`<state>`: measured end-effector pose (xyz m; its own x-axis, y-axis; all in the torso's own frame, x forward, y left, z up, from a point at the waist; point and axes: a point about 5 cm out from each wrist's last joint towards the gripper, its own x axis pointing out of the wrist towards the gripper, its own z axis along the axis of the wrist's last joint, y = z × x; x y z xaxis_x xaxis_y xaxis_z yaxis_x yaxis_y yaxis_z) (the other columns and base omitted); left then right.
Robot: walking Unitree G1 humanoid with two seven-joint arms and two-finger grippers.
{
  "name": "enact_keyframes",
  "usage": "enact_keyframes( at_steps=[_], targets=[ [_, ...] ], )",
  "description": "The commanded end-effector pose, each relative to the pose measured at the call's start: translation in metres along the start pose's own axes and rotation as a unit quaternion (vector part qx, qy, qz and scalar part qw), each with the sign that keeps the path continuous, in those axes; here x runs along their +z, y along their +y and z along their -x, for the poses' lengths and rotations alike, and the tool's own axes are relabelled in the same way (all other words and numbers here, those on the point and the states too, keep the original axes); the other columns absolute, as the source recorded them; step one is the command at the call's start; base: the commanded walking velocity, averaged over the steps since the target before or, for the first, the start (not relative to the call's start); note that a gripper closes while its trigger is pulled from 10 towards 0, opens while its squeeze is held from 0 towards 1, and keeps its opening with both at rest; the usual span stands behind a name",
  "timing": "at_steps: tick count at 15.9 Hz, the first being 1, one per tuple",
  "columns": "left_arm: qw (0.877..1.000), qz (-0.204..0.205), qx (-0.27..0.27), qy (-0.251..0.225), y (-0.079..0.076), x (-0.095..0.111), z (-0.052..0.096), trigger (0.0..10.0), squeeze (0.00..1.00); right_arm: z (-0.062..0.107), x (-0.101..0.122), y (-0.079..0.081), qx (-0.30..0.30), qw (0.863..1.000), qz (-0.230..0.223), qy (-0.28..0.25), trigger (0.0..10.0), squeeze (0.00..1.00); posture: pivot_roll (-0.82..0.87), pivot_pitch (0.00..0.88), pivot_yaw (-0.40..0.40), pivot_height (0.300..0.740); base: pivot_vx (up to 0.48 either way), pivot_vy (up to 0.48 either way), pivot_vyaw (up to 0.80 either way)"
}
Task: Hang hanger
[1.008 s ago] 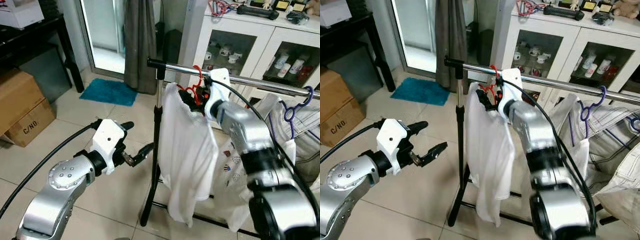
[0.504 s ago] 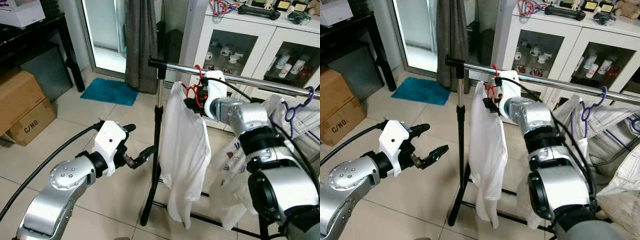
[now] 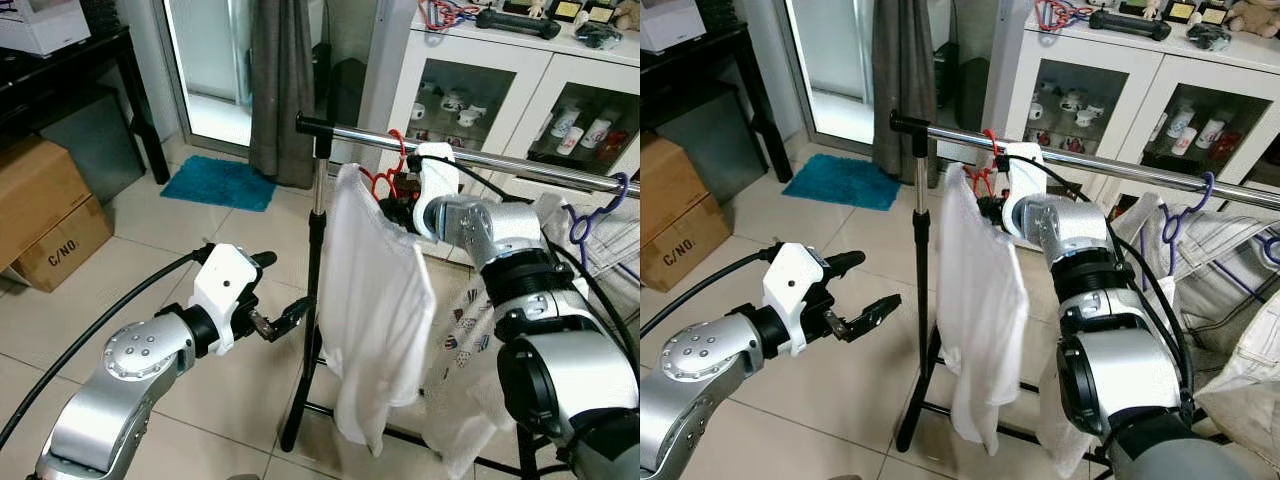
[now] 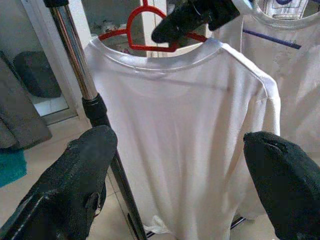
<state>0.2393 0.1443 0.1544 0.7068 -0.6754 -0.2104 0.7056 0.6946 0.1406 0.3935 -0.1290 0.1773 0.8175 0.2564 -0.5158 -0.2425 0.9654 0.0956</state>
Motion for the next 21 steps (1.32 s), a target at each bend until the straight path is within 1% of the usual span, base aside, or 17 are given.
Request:
enact_keyframes(
  at_steps=[1, 9, 16, 19, 20, 21],
  targets=[
    [1.000, -0.008, -0.006, 0.000, -0.0002, 0.0015, -0.0010, 10.0, 1.00, 0.0009, 0.0054, -0.0011, -0.003, 1.000, -0.006, -0.009, 0.0, 0.00, 0.20, 0.000, -0.040, 0.740, 0.000, 0.000, 0.00],
    [1.000, -0.009, -0.013, 0.002, -0.0002, -0.0004, -0.0023, 10.0, 1.00, -0.0021, -0.0010, -0.0010, -0.007, 1.000, 0.006, 0.002, 0.0, 0.00, 0.19, 0.000, -0.043, 0.740, 0.000, 0.000, 0.00],
    [1.000, -0.011, -0.017, 0.001, -0.0005, -0.0016, -0.0038, 10.0, 1.00, -0.0034, -0.0023, 0.0002, 0.008, 1.000, 0.013, -0.011, 0.0, 0.00, 0.20, 0.000, -0.048, 0.740, 0.000, 0.000, 0.00],
    [1.000, -0.015, -0.018, 0.000, -0.0003, -0.0020, -0.0049, 10.0, 1.00, -0.0024, -0.0026, -0.0019, 0.015, 0.999, 0.005, -0.030, 0.0, 0.00, 0.20, 0.000, -0.049, 0.740, 0.000, 0.000, 0.00],
    [1.000, -0.017, -0.016, 0.000, 0.0000, -0.0019, -0.0063, 10.0, 1.00, 0.0024, 0.0014, -0.0075, 0.013, 0.998, 0.007, -0.058, 0.0, 0.00, 0.19, 0.000, -0.049, 0.740, 0.000, 0.000, 0.00],
    [1.000, -0.018, -0.016, 0.000, -0.0001, -0.0019, -0.0069, 10.0, 1.00, 0.0043, 0.0025, -0.0096, 0.011, 0.998, 0.008, -0.066, 0.0, 0.00, 0.19, 0.000, -0.050, 0.740, 0.000, 0.000, 0.00]
  ],
)
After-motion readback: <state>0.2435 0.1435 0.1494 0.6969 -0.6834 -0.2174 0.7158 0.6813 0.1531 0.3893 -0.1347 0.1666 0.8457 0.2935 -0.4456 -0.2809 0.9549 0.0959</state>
